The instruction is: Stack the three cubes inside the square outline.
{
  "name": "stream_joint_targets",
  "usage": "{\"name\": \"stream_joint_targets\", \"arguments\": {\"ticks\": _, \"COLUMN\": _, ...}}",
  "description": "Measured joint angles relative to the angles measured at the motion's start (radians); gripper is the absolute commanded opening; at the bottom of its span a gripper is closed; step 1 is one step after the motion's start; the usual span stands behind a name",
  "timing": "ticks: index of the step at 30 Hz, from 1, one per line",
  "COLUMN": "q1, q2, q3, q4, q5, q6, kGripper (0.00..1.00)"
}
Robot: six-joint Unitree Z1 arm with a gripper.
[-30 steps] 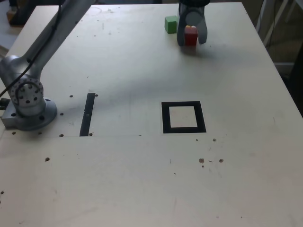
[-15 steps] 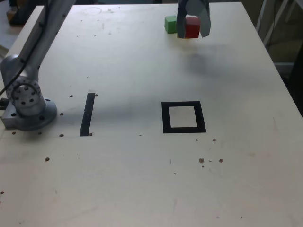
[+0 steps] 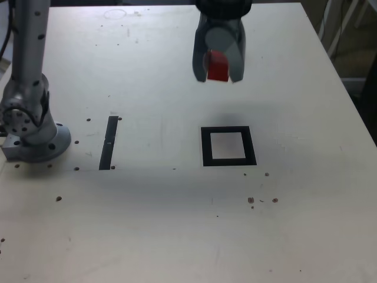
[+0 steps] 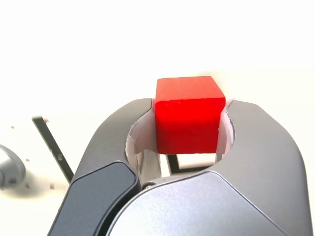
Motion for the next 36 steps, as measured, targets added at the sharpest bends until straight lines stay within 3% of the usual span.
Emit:
{"name": "stream_joint_targets", "arguments": {"ticks": 5, "q1": -0.124, "q2": -0.015, "q3": 0.077, "q4": -0.017, "q5": -0.051, "q6": -0.140, "kGripper": 0.34}}
{"name": "stream_joint_targets", "arguments": {"ticks": 11, "q1": -0.198, "q2": -0.014, "q3": 0.114, "q4": -0.067, "q5": -0.074, "q6": -0.238, "kGripper": 0.34}}
{"name": "stream_joint_targets", "arguments": {"ticks": 19, "q1": -0.247, "q2": 0.042, "q3": 0.134, "q4": -0.151, "q5": -0.087, "q6": -0.326, "kGripper": 0.34}}
{"name": "stream_joint_targets", "arguments": {"ticks": 36, "q1": -0.242, "q2": 0.083, "q3": 0.174, "q4": -0.235, "q5": -0.067, "q6": -0.320, "kGripper": 0.38}}
